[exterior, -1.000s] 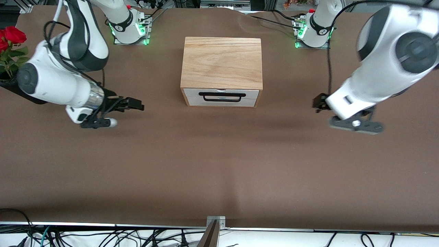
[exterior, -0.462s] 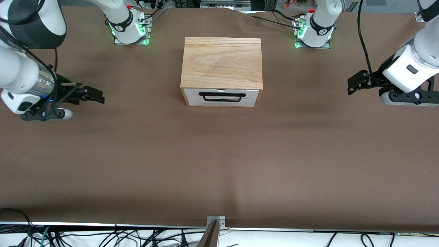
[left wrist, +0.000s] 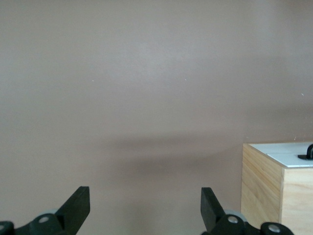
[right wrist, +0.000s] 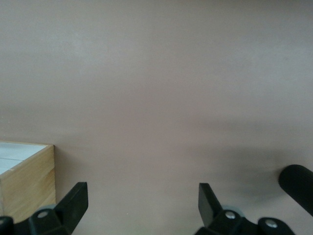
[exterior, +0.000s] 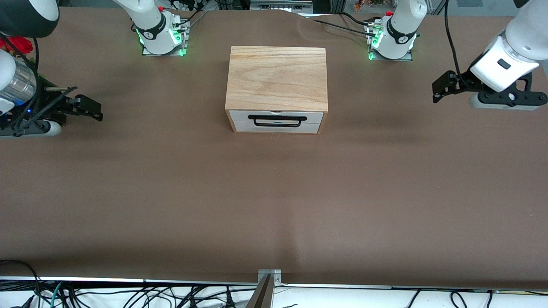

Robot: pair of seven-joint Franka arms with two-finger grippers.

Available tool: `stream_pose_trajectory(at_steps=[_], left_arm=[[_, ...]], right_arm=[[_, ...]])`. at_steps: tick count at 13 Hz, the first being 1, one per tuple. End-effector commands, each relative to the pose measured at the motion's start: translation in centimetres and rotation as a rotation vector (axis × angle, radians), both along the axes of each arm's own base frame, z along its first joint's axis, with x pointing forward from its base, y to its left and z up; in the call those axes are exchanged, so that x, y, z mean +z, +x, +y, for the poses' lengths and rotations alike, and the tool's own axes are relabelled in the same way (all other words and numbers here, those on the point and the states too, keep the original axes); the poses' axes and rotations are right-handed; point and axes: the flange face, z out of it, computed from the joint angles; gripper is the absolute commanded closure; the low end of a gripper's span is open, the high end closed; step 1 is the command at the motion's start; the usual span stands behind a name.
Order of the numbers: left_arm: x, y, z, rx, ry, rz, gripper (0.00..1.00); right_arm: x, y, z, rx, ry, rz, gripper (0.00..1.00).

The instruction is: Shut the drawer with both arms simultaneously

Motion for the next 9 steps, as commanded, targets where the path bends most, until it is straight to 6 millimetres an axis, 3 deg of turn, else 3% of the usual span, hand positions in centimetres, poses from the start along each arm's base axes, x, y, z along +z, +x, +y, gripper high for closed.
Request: stream_pose_trajectory(at_steps=[1,7,9], left_arm=[[-0.4,-0.1,1.6,0.019,0.02,-0.01,0.0],[-0.2,1.5,2.0,0.031,0.018,-0.007,0.0],[-0.4,2.6,3.3,0.054,0.016,0.003,0.0]], right_arm=[[0.7,-0.5,0.0,0.019,-0.025,0.0,0.0],[0.6,-0.6,-0.3,0.015,-0.023,0.013,0.0],[0.6,-0.6,-0.2,0.017,-0.023,0.011,0.0]])
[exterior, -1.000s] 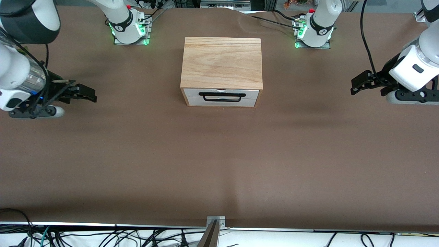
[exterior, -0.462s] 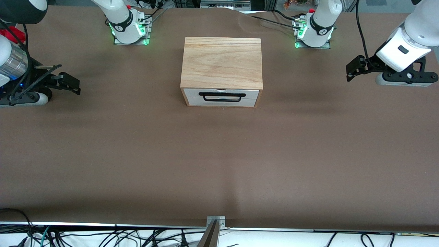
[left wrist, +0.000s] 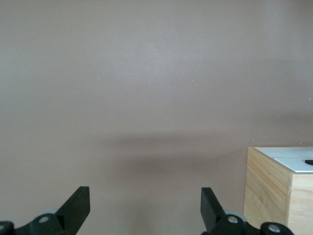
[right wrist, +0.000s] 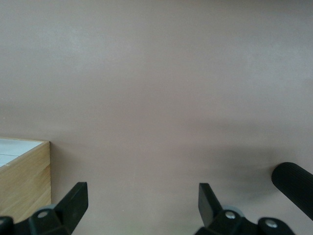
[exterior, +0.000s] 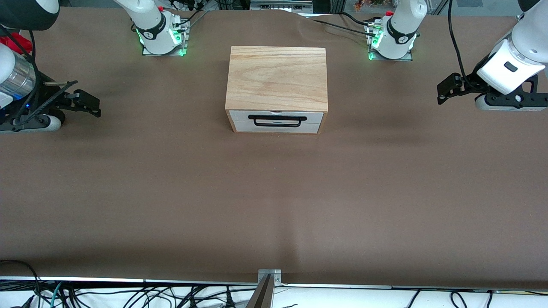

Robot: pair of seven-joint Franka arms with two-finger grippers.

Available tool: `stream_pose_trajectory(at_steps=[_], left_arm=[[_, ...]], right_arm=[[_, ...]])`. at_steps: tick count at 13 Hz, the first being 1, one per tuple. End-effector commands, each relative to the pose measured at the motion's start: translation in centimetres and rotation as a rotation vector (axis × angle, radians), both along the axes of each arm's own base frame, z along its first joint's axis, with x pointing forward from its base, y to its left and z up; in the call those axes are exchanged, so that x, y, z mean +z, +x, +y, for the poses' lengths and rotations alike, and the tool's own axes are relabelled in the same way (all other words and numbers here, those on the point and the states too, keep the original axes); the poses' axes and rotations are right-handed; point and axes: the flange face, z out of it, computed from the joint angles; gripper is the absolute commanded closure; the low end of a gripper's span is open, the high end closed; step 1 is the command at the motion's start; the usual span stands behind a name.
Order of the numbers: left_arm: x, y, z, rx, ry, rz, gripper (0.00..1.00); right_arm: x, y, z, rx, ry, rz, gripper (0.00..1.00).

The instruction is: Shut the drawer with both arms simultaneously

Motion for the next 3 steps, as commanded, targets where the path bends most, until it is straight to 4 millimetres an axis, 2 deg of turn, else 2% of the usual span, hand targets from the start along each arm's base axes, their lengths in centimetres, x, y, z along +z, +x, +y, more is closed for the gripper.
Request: stream_pose_trajectory(at_steps=[1,3], left_arm=[[0.23,1.62,0.69,0.004,0.016,-0.001,0.0],[0.15,1.36,0.72,0.002,0.018,0.017,0.0]], right_arm=[[0.41,-0.36,-0.14,0.013,-0.013,0.005,0.0],[0.5,-0.38,-0.28,0.013,-0.017,0.003,0.0]])
